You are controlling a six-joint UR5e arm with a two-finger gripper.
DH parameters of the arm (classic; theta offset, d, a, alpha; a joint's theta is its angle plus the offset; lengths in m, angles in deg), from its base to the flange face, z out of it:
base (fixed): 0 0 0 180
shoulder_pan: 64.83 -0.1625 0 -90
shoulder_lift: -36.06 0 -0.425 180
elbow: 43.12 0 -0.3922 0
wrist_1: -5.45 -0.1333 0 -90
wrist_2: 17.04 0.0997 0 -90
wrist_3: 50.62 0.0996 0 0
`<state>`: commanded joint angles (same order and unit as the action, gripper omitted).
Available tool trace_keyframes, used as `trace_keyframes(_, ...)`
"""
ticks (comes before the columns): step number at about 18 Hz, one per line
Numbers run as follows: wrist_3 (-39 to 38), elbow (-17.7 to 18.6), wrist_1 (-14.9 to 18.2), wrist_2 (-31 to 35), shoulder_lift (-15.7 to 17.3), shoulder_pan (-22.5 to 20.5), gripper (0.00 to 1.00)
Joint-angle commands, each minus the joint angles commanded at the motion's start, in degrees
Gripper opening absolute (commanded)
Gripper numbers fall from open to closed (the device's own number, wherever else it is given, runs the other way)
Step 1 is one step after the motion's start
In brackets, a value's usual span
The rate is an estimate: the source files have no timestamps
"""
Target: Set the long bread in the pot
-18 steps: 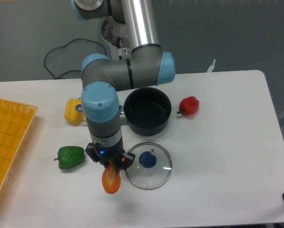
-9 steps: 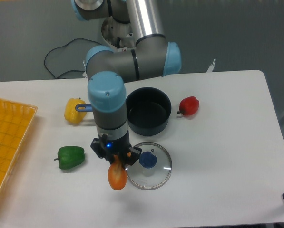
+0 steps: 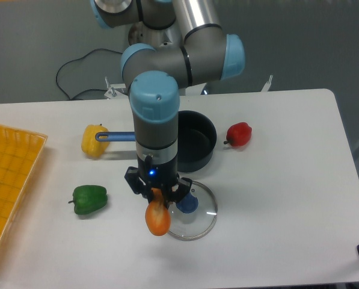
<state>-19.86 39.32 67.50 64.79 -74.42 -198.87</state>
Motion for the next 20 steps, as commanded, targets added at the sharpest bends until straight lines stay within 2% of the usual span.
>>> trace_keyframes(5,7.2,2.5,0.5,-0.1,0.2,0.0,0.40)
trace_keyframes(10,15.2,6.1,0.4,-0.2,2.5,-1.1,0.40)
trace_keyframes(12,16.0,7.0,0.4,-1.5,3.7,-2.1,0.40)
trace_keyframes(16,22.8,9.1,0.4,-3.8,5.4,-4.1,0.40)
trace_keyframes(20,27.5,10.7,0.4,-5.1,5.6,-4.7,0.40)
